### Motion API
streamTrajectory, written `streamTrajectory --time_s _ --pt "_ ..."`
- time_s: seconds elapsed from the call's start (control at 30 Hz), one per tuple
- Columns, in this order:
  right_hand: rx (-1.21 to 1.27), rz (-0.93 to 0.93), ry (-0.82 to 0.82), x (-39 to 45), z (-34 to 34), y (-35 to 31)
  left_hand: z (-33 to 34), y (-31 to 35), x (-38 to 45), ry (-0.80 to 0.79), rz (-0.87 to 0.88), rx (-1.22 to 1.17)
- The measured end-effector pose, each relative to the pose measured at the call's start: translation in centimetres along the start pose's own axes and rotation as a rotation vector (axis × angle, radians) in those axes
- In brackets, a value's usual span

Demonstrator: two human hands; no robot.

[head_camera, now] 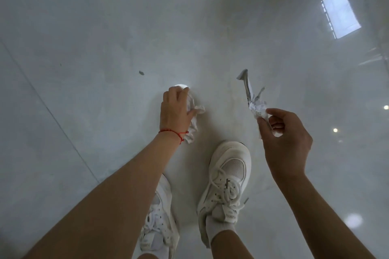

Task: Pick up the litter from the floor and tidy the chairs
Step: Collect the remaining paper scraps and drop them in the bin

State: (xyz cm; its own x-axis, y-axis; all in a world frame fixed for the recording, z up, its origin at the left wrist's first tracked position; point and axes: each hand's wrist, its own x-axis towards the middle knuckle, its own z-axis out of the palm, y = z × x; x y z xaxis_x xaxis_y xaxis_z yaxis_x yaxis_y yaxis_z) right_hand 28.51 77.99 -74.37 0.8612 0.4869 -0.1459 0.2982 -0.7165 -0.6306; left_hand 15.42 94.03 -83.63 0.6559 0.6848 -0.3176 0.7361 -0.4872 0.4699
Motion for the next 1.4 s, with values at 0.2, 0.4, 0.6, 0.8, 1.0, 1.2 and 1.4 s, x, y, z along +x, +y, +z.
streamTrajectory --time_s 0.2,0.4,0.6,0.8,1.0,1.2,1.4 --pt "-0.013 0.001 -0.028 0.2 0.5 0.5 -0.9 -0.4 1.1 0.042 0.023 -0.052" --pt "-0.016 -0.006 -0.021 0.4 -0.6 -1.3 -4.1 0.3 1.4 0.052 0.025 -0.068" --pt "-0.014 0.024 0.005 -0.2 -4.4 -5.7 -11.4 3.8 0.1 0.117 0.097 -0.131" --pt "0.005 0.05 0.063 -1.8 -10.4 -12.1 -21.2 8.0 -1.9 0.215 0.197 -0.217" --pt "0.061 0.074 0.187 -4.0 -17.4 -19.4 -31.3 12.7 -4.6 0.229 0.347 -0.199" --pt "0.103 0.119 0.284 -6.8 -24.6 -26.7 -40.8 18.5 -8.4 0.222 0.44 -0.243" --pt "0.114 0.145 0.404 -10.8 -31.8 -32.6 -48.6 23.2 -12.7 0.19 0.527 -0.259"
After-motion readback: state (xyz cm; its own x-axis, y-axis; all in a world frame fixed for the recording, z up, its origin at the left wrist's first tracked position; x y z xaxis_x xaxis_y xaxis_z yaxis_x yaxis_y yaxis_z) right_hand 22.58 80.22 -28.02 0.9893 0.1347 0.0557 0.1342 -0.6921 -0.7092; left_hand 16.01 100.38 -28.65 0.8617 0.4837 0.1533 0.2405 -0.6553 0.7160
